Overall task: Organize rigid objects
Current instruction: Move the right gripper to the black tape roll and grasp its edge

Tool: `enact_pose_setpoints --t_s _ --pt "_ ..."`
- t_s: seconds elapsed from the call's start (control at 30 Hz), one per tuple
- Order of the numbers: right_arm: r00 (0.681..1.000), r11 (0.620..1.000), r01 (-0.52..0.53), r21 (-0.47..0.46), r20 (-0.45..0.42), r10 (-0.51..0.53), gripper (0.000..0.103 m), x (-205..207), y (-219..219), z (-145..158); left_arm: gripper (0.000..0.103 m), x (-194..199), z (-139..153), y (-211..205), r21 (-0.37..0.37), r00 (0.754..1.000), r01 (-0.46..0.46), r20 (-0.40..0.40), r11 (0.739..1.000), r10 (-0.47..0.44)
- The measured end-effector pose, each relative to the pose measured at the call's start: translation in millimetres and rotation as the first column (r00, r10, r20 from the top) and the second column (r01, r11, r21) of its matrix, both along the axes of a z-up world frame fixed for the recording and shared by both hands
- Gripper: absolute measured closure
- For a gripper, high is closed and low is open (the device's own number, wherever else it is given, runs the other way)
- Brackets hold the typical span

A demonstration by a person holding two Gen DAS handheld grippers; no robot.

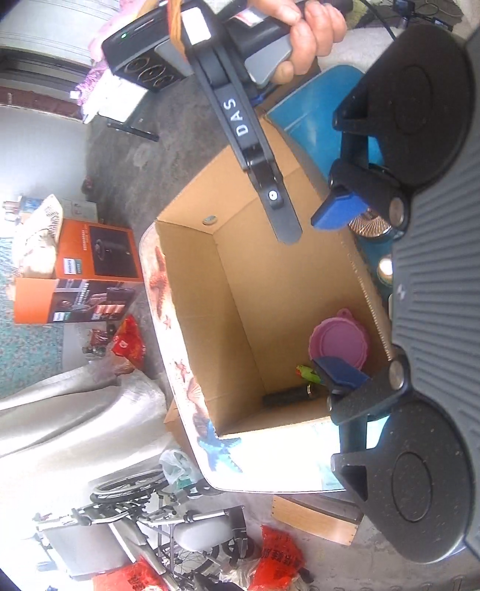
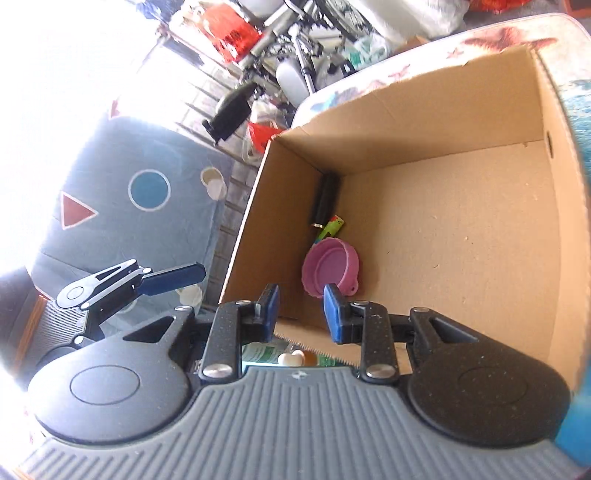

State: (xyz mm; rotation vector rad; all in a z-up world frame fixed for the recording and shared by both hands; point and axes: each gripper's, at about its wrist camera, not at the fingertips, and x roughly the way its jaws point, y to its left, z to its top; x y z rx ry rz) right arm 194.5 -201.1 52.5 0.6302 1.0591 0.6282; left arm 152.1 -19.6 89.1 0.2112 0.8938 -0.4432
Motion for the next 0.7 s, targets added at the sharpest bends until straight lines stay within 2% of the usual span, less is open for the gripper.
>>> enact_pose_setpoints --t_s 0.13,0.27,0.43,0.5,0.57,0.7 --pt "0.988 0.997 0.068 0.043 0.134 -0.073 0.075 -67 -26 21 0.024 -40 1 10 -0.059 0.998 -0.031 0.045 0.998 0.034" --pt "0.974 0.992 0.116 0.057 0.19 -0.125 0.074 -118 -23 9 0.022 -74 -17 16 -0.104 0.996 -0.078 0.024 0.992 0.081" --pt "0.975 0.988 0.152 0.035 0.156 -0.156 0.073 -142 -1 -28 0.022 -96 -63 25 -0.122 0.989 -0.146 -0.049 0.982 0.141" --pt "0.98 0.988 0.152 -0.013 0.134 -0.149 0.069 -141 15 -46 0.022 -102 -82 28 -0.102 0.982 -0.184 -0.069 0.978 0.177" --pt "0.985 0.99 0.134 -0.04 0.114 -0.129 0.06 -142 27 -59 0.022 -107 -101 30 -0.065 0.973 -0.218 -0.085 0.974 0.212" --pt "0.993 0.993 0.088 -0.082 0.092 -0.08 0.057 -138 53 -77 0.022 -109 -127 30 0.004 0.964 -0.247 -0.098 0.969 0.246"
